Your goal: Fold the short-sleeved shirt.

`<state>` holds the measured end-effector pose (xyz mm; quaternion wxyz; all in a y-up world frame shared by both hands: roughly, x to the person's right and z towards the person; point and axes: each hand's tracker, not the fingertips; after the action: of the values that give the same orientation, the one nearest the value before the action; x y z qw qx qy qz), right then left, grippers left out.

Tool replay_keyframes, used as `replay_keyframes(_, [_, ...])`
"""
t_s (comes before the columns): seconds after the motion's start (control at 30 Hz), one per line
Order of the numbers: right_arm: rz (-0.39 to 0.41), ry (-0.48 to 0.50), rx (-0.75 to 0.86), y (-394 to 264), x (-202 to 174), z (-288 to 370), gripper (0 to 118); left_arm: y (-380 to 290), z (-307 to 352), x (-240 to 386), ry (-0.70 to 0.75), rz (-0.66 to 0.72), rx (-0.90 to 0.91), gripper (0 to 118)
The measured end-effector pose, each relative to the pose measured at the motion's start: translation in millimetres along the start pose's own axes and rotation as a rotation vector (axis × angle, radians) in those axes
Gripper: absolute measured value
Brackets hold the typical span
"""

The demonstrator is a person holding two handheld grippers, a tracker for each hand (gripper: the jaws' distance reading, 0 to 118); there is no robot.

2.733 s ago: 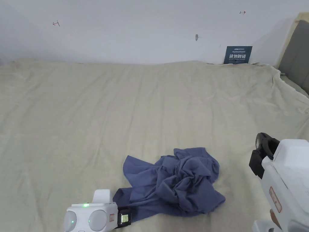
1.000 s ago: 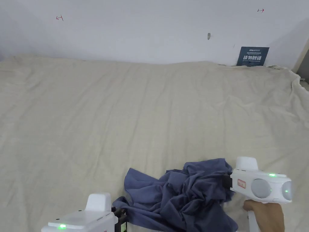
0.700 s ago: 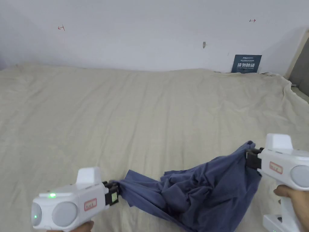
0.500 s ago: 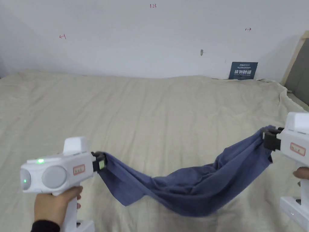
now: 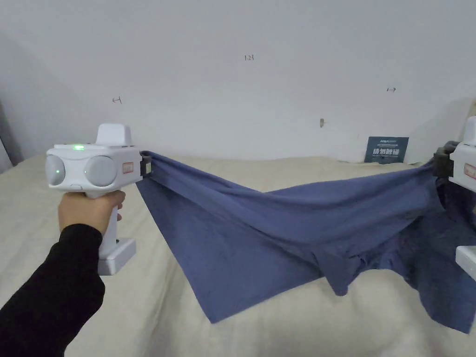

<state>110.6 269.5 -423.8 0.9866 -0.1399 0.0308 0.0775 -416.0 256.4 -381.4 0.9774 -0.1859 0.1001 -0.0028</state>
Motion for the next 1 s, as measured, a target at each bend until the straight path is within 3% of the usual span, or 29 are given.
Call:
replay_keyframes(0.23, [-0.006,-0.025,0.041,26,-7,-37,9,48,-30,-3,0.061,-0.041,0.050,2])
replay_keyframes(0.43, [-0.025,-0.023,0.027,5,-17,-72,9,40,-54,-7,0.064,-0.035,0.056,2])
replay_keyframes(0.87, [-0.057,0.057,-0.234,-165,-50,-74,9,-147,-62,-18,0.051,-0.064,-0.191,2])
replay_keyframes(1.0, [-0.131,0.068,-0.322,-221,-53,-45,9,-218,-43,-28,0.057,-0.084,-0.301,2])
